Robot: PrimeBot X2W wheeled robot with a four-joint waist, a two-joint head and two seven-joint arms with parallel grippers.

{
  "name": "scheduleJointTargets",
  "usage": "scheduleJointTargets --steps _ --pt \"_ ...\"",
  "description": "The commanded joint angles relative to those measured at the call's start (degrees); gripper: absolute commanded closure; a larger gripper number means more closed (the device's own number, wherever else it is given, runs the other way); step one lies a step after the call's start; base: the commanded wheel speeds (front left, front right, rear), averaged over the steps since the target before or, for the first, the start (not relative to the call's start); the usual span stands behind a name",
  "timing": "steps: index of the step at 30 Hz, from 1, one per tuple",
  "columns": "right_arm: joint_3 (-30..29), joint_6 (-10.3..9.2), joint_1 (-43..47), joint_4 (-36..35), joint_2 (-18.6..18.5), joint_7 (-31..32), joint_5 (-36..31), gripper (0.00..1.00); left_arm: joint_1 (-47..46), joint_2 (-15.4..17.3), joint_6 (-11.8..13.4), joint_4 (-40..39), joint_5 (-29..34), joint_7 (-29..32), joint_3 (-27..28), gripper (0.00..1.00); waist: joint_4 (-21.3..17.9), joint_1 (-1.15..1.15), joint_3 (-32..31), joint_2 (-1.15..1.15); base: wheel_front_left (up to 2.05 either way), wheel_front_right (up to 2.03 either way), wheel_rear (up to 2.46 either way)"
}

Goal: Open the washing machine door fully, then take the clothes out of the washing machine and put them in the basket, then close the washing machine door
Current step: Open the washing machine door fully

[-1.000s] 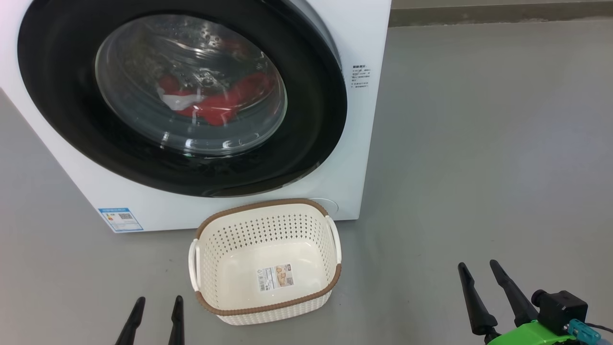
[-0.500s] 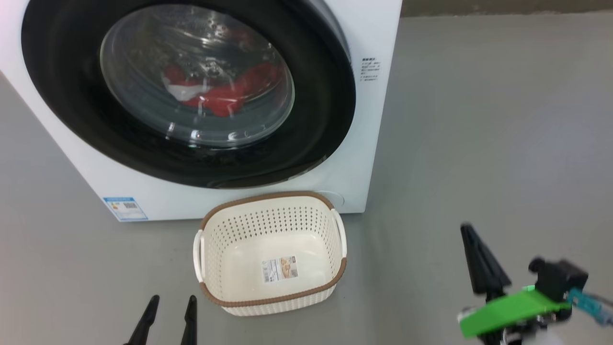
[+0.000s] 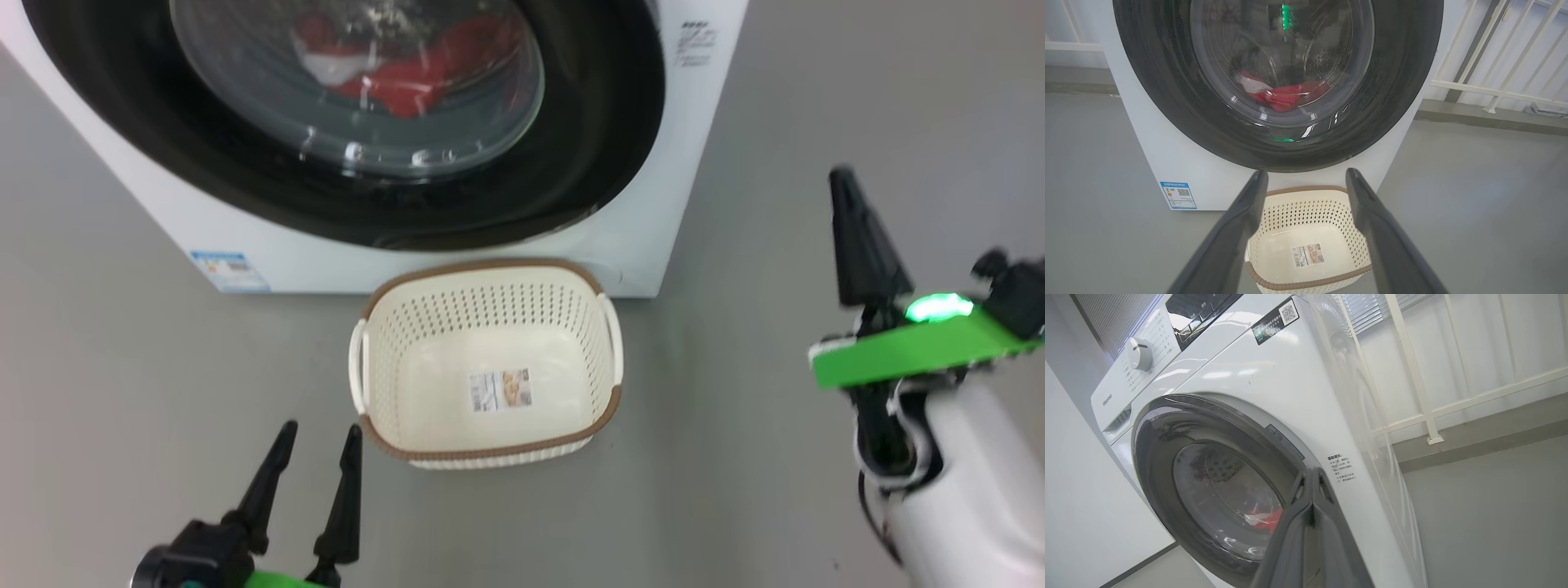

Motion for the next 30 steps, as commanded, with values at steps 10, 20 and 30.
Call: scheduleJointTargets --steps 10,20,30 --pt "5.6 -0.04 -15.1 1.2 -5.5 -0.4 11.7 1.0 -7.3 0.5 -0.3 -1.0 -2.4 -0.7 -0.7 0.0 5.6 0.0 10.1 0.0 0.0 0.0 0.0" --pt "8.5 -0.04 -25.0 2.3 -10.0 6.9 35.6 1.0 -10.2 0.5 0.2 -0.8 -4.3 -0.7 -3.1 0.0 8.6 0.0 13.6 0.0 0.0 0.0 0.0" --pt "10.1 -0.04 -31.6 5.8 -13.4 17.5 46.3 1.0 -11.5 0.5 0.7 -0.8 -5.6 -0.7 -4.5 0.0 9.6 0.0 16.2 0.0 0.0 0.0 0.0"
